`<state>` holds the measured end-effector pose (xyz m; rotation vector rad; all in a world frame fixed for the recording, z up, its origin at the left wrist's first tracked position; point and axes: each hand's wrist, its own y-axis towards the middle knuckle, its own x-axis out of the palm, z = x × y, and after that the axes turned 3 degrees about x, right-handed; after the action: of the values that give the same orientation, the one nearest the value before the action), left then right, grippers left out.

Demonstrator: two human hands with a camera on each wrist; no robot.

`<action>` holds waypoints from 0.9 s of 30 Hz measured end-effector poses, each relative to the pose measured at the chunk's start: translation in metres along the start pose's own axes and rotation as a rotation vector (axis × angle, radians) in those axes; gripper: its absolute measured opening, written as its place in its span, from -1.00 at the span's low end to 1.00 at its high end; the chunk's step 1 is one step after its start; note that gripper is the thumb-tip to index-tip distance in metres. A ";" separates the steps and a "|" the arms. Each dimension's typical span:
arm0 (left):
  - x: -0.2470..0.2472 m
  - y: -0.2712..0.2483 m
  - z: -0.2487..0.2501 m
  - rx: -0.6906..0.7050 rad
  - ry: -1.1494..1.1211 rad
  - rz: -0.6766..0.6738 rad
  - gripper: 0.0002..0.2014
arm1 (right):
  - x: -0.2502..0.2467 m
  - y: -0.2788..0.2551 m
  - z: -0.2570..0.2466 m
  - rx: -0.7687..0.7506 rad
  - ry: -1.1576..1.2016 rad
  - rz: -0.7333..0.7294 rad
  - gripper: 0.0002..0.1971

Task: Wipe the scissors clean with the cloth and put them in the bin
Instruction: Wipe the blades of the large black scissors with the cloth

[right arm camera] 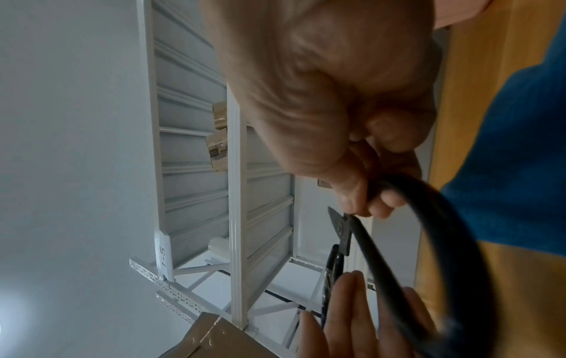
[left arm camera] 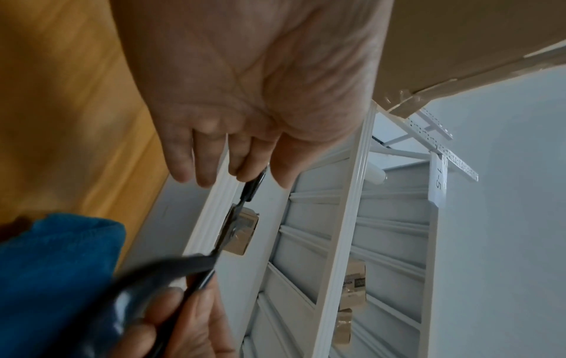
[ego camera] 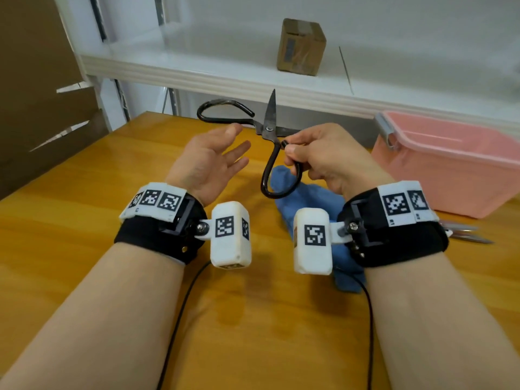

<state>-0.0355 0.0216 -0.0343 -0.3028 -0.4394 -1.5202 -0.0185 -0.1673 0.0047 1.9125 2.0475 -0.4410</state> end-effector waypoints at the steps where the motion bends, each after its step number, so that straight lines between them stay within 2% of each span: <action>1: -0.001 0.000 0.000 0.007 -0.028 -0.012 -0.56 | 0.000 0.000 0.001 0.008 0.023 0.005 -0.87; 4: -0.001 -0.001 0.001 0.001 -0.111 -0.070 -0.55 | 0.001 0.000 0.002 -0.010 0.078 0.021 -0.86; 8: 0.006 -0.004 -0.002 -0.036 -0.096 -0.156 -0.61 | 0.011 -0.002 0.000 -0.062 0.050 -0.006 -0.84; 13: 0.007 -0.004 -0.006 -0.068 -0.079 -0.134 -0.56 | 0.018 -0.009 -0.001 -0.062 0.086 -0.040 -0.86; 17: 0.013 -0.005 -0.010 -0.044 -0.010 -0.098 -0.80 | 0.023 -0.014 -0.002 -0.049 0.131 -0.155 -0.87; 20: 0.010 -0.004 -0.006 -0.034 -0.019 -0.034 -0.82 | 0.011 -0.013 -0.003 -0.014 0.137 -0.230 -0.78; 22: 0.006 -0.001 -0.003 -0.003 -0.022 0.011 -0.79 | -0.006 -0.011 -0.001 0.002 0.063 -0.203 -0.76; 27: 0.000 0.000 -0.001 0.021 -0.055 0.059 -0.66 | -0.048 -0.011 0.008 0.018 -0.031 -0.005 -0.92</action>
<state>-0.0351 0.0210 -0.0351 -0.3391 -0.4862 -1.4513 -0.0261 -0.2143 0.0182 1.8988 2.0358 -0.4889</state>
